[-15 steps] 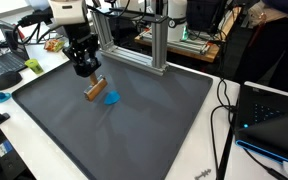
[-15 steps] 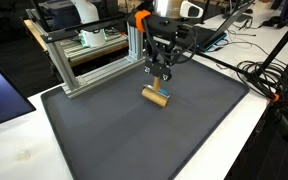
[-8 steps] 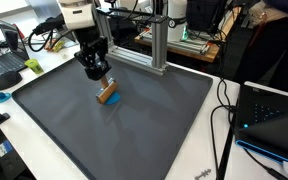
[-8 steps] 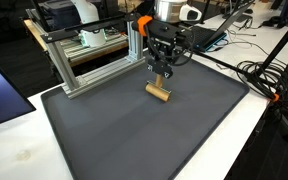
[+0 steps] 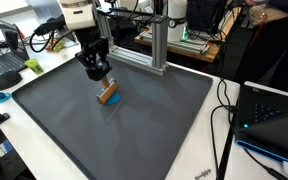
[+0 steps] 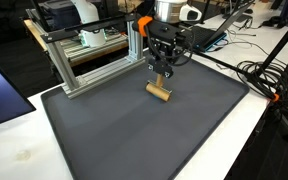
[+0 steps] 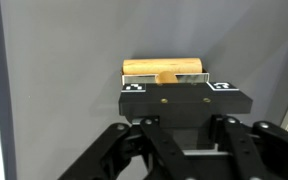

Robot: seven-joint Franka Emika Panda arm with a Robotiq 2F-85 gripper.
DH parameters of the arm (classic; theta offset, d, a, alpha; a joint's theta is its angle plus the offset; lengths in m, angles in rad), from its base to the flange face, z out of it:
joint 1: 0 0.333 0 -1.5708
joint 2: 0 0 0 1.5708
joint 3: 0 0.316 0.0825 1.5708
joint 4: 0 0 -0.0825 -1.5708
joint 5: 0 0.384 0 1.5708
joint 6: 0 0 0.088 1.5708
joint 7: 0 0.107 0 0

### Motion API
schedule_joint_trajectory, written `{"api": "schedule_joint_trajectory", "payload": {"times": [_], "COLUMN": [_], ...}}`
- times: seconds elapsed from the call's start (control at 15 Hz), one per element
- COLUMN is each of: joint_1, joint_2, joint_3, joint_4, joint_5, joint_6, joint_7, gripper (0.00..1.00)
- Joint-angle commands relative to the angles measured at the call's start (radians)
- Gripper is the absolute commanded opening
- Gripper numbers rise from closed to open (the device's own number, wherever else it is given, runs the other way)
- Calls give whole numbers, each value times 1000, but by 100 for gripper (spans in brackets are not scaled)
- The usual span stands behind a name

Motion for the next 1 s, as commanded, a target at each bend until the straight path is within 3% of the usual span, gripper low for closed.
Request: {"api": "schedule_joint_trajectory", "payload": {"times": [0.0,0.93], "joint_1": [-6,1], "joint_2": [12,30], "joint_3": [22,-6], "joint_4": [-14,-2], "joint_5": [32,-14], "joint_6": [15,15], "joint_7": [-10,51], "gripper": [22,22]}}
